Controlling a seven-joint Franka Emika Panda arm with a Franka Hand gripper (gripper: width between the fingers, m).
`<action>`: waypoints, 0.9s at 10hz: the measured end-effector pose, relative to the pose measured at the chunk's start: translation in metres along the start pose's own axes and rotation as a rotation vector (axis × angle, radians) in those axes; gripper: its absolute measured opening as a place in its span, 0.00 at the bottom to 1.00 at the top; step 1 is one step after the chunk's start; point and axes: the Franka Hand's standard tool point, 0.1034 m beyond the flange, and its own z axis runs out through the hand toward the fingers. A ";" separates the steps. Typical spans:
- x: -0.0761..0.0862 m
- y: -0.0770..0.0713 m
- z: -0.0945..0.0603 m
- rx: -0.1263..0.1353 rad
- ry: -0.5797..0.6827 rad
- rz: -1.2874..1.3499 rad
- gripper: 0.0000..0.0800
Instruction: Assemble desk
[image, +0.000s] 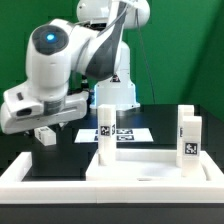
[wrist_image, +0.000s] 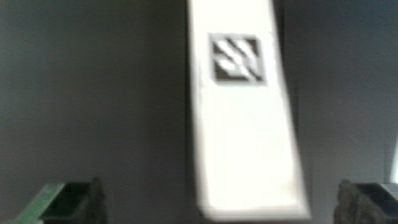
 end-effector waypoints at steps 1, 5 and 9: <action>-0.009 0.002 0.002 0.009 -0.065 -0.007 0.81; -0.005 -0.003 0.004 0.014 -0.126 0.042 0.81; 0.003 -0.020 0.015 0.015 -0.223 0.114 0.81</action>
Offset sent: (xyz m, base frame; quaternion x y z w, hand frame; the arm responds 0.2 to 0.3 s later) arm 0.0000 0.0000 0.0000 0.0000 0.0000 0.0000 1.0000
